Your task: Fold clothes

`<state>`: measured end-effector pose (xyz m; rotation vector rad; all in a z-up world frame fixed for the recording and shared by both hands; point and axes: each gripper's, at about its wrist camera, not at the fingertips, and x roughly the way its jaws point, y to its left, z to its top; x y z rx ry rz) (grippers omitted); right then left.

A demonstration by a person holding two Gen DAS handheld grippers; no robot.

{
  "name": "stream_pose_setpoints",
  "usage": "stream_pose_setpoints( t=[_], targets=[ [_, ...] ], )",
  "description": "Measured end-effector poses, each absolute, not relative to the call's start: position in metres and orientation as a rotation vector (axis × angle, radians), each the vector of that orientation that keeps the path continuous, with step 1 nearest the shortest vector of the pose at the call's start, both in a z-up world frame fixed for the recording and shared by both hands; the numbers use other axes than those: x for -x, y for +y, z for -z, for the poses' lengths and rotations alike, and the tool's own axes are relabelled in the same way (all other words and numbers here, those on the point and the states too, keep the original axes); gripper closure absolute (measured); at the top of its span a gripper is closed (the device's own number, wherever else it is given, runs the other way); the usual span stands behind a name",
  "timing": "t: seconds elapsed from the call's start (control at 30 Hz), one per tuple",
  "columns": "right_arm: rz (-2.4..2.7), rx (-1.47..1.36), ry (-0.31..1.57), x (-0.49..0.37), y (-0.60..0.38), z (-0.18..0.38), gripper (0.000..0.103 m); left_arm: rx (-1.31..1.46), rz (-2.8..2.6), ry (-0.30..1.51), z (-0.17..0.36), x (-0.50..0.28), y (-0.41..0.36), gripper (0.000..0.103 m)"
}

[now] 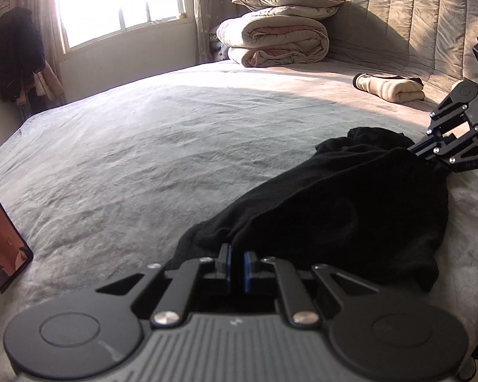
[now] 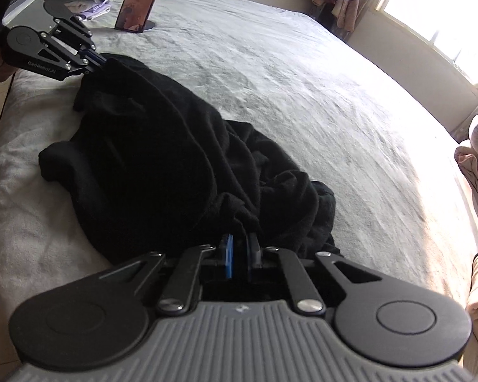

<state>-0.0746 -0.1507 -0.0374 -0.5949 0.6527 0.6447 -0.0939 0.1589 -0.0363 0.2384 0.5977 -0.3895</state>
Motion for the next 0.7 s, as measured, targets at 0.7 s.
stream_pose_setpoints(
  t=[0.7],
  targets=[
    [-0.225, 0.158, 0.547, -0.042, -0.212, -0.020, 0.097, -0.165, 0.192, 0.497, -0.035, -0.086, 0.107, 0.097]
  ],
)
